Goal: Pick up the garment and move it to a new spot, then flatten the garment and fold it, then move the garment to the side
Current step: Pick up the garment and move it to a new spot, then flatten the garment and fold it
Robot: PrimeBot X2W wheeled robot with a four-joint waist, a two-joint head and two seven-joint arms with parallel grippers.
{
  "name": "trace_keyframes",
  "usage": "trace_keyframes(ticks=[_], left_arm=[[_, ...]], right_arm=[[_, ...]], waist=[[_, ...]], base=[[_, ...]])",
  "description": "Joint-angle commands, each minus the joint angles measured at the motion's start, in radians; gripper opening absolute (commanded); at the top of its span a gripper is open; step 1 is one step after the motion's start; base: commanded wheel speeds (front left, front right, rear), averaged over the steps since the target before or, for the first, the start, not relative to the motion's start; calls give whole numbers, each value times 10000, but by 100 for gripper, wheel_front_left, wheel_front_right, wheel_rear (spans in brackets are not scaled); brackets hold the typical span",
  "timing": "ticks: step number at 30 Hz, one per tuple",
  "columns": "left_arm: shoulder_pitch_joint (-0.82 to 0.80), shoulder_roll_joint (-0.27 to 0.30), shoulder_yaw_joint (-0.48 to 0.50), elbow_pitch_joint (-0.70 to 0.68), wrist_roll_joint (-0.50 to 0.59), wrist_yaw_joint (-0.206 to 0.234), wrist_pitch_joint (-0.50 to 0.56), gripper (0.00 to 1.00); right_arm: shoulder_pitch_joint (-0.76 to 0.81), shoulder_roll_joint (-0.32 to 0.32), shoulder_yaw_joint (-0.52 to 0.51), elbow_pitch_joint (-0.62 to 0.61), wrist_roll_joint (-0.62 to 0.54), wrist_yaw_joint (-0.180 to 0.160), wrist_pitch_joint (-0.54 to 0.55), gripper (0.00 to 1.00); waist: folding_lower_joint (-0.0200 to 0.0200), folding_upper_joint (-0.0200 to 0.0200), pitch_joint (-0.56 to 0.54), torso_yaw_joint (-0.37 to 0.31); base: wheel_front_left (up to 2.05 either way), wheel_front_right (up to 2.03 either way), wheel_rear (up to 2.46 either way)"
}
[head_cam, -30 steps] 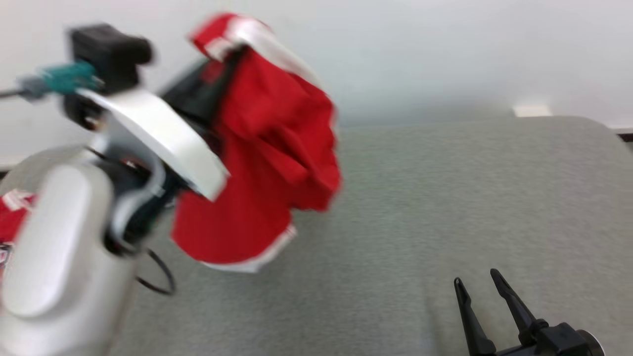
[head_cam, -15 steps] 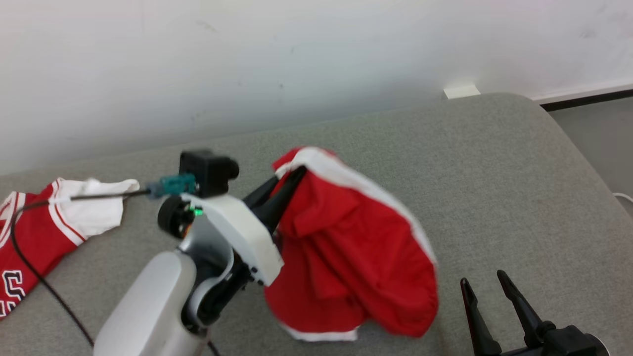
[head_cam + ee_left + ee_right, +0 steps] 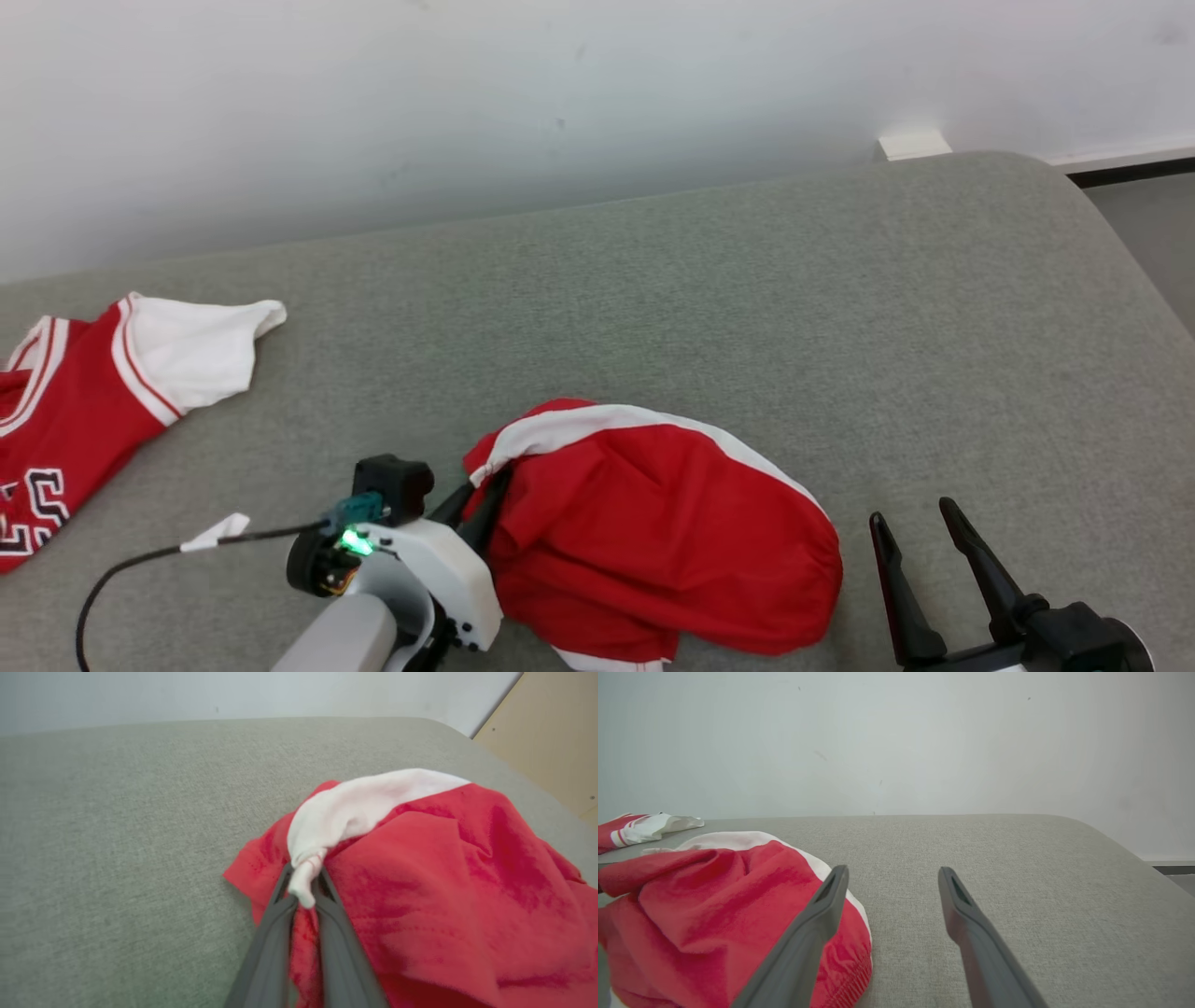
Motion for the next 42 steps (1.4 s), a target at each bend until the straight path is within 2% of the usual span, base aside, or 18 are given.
trace_keyframes(ticks=[1,4,7,15,22,25,33,42], left_arm=[[-145,-105,44,244,174,131,-540,100],[-185,-313,121,354,434,418,-1290,100],[166,-416,273,-170,732,805,-1529,100],[2549,-438,1584,-3629,1688,1514,-1532,100],[4762,-647,2777,-5292,2714,1946,-1535,100],[5227,-786,3108,-5424,2931,1929,-1535,100],[6145,-1221,4086,-5781,3642,1455,-1536,100],[6208,-1385,4387,-5661,3971,1110,-1537,100]], right_arm=[[-63,-29,-39,29,-132,-28,8,100],[-4,-109,-148,-6,-154,-28,8,100],[125,-176,-314,-140,-173,-28,9,100],[540,-341,-845,-480,-278,-28,9,100],[1050,-396,-1409,-519,-308,-28,9,100],[1206,-365,-1567,-470,-336,-28,9,100],[1547,-197,-1745,-110,-235,-28,9,100],[1328,-100,-1520,66,-209,-28,9,100]], waist=[[0,-1,-71,183],[0,-1,-207,421],[0,-1,-395,692],[0,-1,-961,1376],[0,-1,-1303,1846],[0,-1,-1379,1946],[0,-1,-1533,2102],[0,-1,-1542,1987]], base=[[0,0,0],[0,0,0],[0,0,0],[0,0,0],[0,0,0],[0,0,0],[0,0,0],[0,0,0]])
